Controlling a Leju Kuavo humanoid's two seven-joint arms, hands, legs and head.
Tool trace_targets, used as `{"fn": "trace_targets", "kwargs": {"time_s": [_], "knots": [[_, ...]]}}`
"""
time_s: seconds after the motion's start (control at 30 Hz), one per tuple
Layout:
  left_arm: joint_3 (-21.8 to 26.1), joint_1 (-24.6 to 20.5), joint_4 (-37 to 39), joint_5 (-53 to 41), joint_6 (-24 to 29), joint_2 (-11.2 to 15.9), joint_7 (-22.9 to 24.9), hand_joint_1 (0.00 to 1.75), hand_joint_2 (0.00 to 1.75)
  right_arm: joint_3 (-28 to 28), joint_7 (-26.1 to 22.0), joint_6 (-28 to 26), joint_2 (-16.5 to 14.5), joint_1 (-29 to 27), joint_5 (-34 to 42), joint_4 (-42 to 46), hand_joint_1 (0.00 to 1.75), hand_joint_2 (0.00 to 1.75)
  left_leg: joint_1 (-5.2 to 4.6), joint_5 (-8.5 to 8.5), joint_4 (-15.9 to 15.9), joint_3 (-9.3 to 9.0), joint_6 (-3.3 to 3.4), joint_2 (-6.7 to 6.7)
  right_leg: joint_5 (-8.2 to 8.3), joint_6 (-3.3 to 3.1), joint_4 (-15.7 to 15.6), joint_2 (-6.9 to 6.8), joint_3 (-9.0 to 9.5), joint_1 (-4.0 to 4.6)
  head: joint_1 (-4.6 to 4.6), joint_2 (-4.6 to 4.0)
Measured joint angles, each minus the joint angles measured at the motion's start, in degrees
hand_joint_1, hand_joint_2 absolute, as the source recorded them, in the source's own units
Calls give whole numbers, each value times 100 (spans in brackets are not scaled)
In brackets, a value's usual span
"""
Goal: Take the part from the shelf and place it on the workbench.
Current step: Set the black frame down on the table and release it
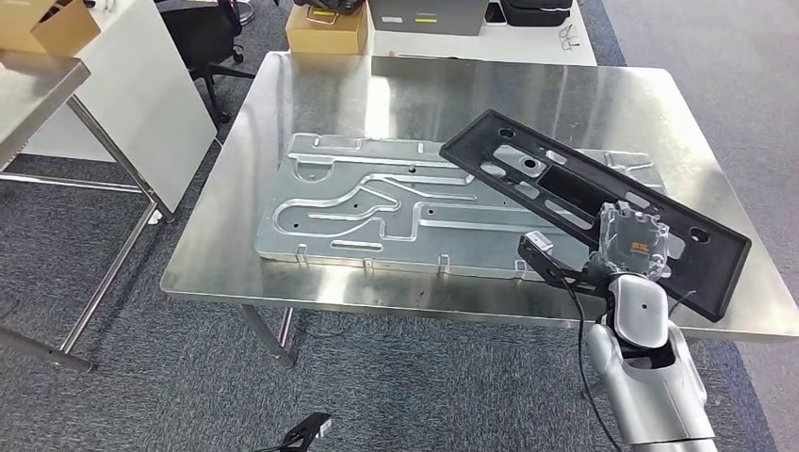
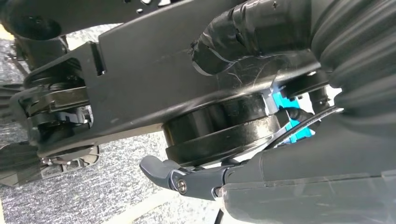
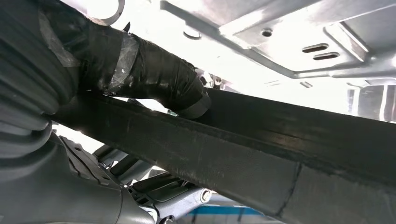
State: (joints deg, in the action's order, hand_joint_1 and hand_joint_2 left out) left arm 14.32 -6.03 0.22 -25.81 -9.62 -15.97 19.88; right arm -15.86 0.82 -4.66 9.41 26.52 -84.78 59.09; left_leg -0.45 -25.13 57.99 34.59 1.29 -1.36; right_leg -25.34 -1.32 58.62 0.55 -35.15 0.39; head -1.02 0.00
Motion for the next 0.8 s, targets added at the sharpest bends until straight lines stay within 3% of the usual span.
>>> {"fn": "trace_targets", "kwargs": {"time_s": [0.3, 0.37, 0.4, 0.47, 0.5, 0.53, 0.6, 0.67, 0.73, 0.8], "knots": [[-565, -13, 6, 477, 107, 78, 7, 0, 175, 85, -142, 68, 401, 449, 7, -757, 175, 175, -22, 1, 1, 8, 26, -30, -2, 23, -1, -22, -2, -21, -1, 0], [-786, 169, -217, 947, 633, 92, 8, 0, 175, 81, -137, 44, 406, 511, -9, -864, 175, 175, -21, 0, -1, 8, 27, -26, -3, 24, 0, -18, -4, -20, -2, 0], [-1025, 349, -527, 1495, 1221, 93, 8, 0, 175, 78, -133, 21, 403, 549, -25, -931, 175, 175, -20, 0, 0, 12, 27, -23, -3, 25, -1, -15, -9, -18, -3, 0], [-1820, 654, -1314, 2973, 2625, 86, 7, 0, 175, 71, -119, -29, 383, 639, -85, -1113, 175, 175, -25, 12, -2, 32, 47, -44, 0, 35, -1, -28, -30, -24, -6, 0], [-2352, 666, -1614, 3905, 3115, 90, 7, 0, 175, 63, -115, -51, 365, 690, -136, -1219, 175, 175, -32, 24, -9, 46, 60, -57, 0, 45, 1, -49, -39, -32, -11, 0], [-2992, 566, -1807, 4960, 3227, 158, 7, 0, 175, 41, -117, -71, 324, 750, -200, -1341, 175, 175, -35, 38, -17, 60, 73, -74, 5, 57, 2, -72, -47, -38, -12, 0], [-4451, 209, -2060, 7051, 2738, 421, 8, 0, 175, -39, -136, -124, 179, 898, -327, -1593, 175, 175, -23, 51, -28, 72, 72, -65, 18, 64, 1, -84, -53, -33, -14, 0], [-5891, -176, -2252, 8190, 2194, 761, 9, 0, 175, -137, -172, -198, -20, 1053, -410, -1843, 175, 175, -4, 53, -27, 72, 60, -34, 35, 55, -2, -59, -56, -16, -11, 0], [-6939, -482, -2414, 8105, 1969, 990, 9, 0, 175, -213, -237, -291, -216, 1195, -463, -2091, 175, 175, 2, 60, -27, 78, 51, -19, 40, 51, 1, -50, -62, -8, -11, 0], [-7538, -676, -2542, 7594, 1784, 1103, 9, 0, 175, -269, -323, -400, -395, 1329, -486, -2331, 175, 175, 7, 65, -29, 84, 45, -24, 41, 49, 2, -56, -65, -6, -9, 0]]}}
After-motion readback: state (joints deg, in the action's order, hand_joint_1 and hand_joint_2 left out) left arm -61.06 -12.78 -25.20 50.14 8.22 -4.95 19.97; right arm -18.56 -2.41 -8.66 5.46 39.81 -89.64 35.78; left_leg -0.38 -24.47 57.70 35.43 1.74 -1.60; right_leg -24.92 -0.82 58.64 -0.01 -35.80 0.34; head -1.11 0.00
